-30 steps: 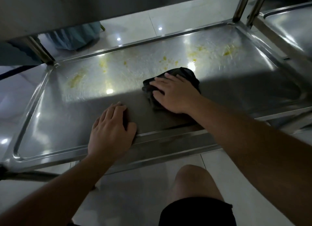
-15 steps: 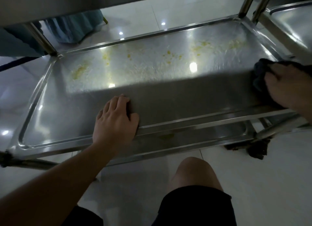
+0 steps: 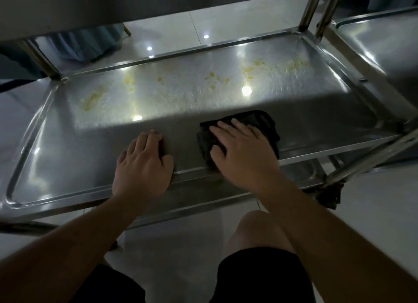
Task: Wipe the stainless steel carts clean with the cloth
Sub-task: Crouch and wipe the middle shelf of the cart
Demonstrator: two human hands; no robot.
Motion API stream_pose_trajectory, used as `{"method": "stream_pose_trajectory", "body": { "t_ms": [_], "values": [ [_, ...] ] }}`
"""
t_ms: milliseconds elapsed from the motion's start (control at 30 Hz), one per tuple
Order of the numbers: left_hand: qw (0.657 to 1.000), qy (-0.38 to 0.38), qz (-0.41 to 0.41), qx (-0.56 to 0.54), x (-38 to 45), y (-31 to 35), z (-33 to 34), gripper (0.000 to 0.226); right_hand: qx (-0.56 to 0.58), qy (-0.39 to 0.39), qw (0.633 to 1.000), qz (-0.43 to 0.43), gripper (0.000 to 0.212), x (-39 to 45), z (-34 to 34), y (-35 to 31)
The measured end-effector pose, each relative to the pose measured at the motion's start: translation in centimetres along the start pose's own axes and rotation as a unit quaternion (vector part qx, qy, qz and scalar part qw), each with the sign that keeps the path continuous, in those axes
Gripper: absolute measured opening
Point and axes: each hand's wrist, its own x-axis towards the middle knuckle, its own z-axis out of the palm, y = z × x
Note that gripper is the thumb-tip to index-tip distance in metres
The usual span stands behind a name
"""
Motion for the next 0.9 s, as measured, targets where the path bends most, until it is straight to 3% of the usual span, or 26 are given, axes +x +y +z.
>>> {"method": "stream_pose_trajectory", "body": {
  "t_ms": [67, 233, 367, 533, 733, 900],
  "values": [
    [1.0, 0.0, 0.0, -0.001, 0.1, -0.1, 0.0, 0.06, -0.009, 0.026, 0.999, 0.044, 0.072, 0.4, -1.5, 4.4],
    [1.0, 0.007, 0.002, -0.004, -0.1, 0.1, -0.2, 0.062, 0.005, 0.047, 0.964, 0.263, 0.076, 0.4, -7.4, 17.4],
    [1.0, 0.011, 0.005, -0.007, -0.1, -0.1, 0.0, 0.061, 0.003, 0.045, 0.946, 0.322, 0.078, 0.5, -8.6, 18.1],
    [1.0, 0.02, 0.012, -0.006, 0.0, -0.3, 0.4, 0.058, -0.023, 0.045, 0.956, 0.29, 0.074, -0.4, -4.8, 9.7],
    [0.999, 0.036, 0.017, -0.002, 0.0, -0.2, 0.5, 0.054, 0.005, 0.033, 0.992, 0.119, 0.07, -2.5, 0.1, -2.8],
    [0.999, 0.033, 0.016, -0.005, -0.1, 0.0, 0.3, 0.059, 0.043, 0.01, 0.999, 0.03, 0.072, -2.9, -0.7, -0.8]
  ]
}}
